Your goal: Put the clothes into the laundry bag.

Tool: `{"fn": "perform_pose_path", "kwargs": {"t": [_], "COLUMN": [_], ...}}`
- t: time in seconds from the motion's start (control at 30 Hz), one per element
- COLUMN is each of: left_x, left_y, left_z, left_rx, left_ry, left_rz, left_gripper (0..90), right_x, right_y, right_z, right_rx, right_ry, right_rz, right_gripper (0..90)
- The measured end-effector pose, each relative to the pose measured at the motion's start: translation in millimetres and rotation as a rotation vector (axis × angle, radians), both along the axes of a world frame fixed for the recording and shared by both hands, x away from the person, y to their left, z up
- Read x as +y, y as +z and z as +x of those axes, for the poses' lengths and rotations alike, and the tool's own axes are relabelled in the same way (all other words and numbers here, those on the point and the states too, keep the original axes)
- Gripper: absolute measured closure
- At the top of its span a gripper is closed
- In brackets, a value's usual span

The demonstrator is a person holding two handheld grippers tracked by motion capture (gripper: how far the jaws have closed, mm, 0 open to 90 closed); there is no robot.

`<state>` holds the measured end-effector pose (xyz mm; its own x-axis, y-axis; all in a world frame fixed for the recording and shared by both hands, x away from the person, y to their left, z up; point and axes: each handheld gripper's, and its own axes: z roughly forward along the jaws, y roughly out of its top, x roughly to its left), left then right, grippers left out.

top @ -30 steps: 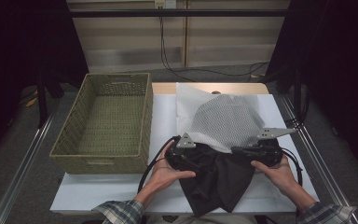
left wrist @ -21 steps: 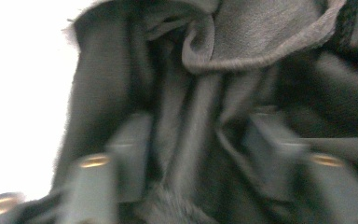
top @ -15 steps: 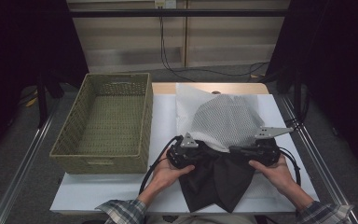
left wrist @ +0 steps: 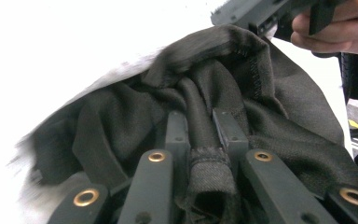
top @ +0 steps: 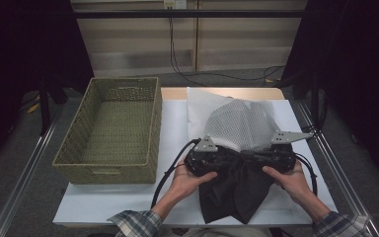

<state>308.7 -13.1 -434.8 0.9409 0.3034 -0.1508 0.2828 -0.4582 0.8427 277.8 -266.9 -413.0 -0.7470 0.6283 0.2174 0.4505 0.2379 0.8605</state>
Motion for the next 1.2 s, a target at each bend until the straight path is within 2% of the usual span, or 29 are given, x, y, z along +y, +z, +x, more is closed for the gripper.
{"fn": "perform_pose_path", "kwargs": {"t": [0.13, 0.27, 0.3, 0.4, 0.53, 0.57, 0.6, 0.63, 0.7, 0.73, 0.8, 0.83, 0.9, 1.03, 1.2], "left_x": [-13.4, -27.3, -30.6, -35.1, -38.4, -40.1, -42.5, -44.7, -48.5, -49.0, -47.0, -48.0, -50.2, -43.6, -29.3], "left_y": [-5.3, -13.2, -15.3, -11.6, -0.7, -0.2, -3.2, -9.4, -29.1, -34.7, -44.9, -46.0, -43.4, -36.3, -22.3], "left_z": [1.6, 8.7, 11.1, 17.2, 28.2, 30.5, 33.8, 37.9, 48.0, 50.4, 56.9, 57.1, 54.0, 50.5, 35.9], "left_rx": [-0.003, -0.014, -0.013, -0.04, -0.059, -0.073, -0.088, -0.085, -0.048, -0.05, -0.03, -0.043, -0.066, -0.041, -0.068], "left_ry": [-0.01, 0.031, 0.038, 0.064, 0.094, 0.104, 0.106, 0.115, 0.143, 0.153, 0.174, 0.177, 0.18, 0.144, 0.106], "left_rz": [0.005, -0.004, -0.027, -0.022, -0.062, -0.051, -0.048, -0.047, -0.007, 0.009, -0.009, -0.009, 0.019, 0.026, 0.063], "left_gripper": [78.7, 79.6, 79.8, 80.1, 80.3, 80.3, 80.3, 80.3, 80.3, 80.2, 80.1, 80.1, 79.9, 77.2, 67.0], "right_x": [5.2, 13.9, 14.4, 11.6, 4.3, 3.5, 3.0, 2.3, 1.4, 1.1, 0.3, 0.0, -0.7, -2.8, -3.4], "right_y": [6.2, 10.3, 11.0, 13.6, 15.9, 15.5, 14.6, 12.7, 8.1, 5.2, 0.2, -3.0, -8.8, -15.4, -17.4], "right_z": [-0.9, -5.8, -7.2, -10.6, -11.6, -12.0, -12.7, -13.0, -13.4, -14.2, -15.2, -15.5, -13.7, -10.2, -7.7], "right_rx": [0.006, 0.01, 0.011, 0.005, 0.003, 0.005, 0.006, 0.011, 0.024, 0.033, 0.043, 0.05, 0.062, 0.077, 0.076], "right_ry": [0.018, 0.046, 0.049, 0.05, 0.043, 0.044, 0.042, 0.043, 0.051, 0.054, 0.058, 0.051, 0.049, 0.04, 0.031], "right_rz": [0.007, 0.004, 0.01, 0.012, 0.03, 0.03, 0.026, 0.025, 0.009, 0.006, -0.002, -0.01, -0.029, -0.046, -0.061], "right_gripper": [90.0, 90.0, 90.0, 90.0, 90.0, 90.0, 90.0, 90.0, 90.0, 90.0, 90.0, 90.0, 90.0, 90.0, 90.0]}}
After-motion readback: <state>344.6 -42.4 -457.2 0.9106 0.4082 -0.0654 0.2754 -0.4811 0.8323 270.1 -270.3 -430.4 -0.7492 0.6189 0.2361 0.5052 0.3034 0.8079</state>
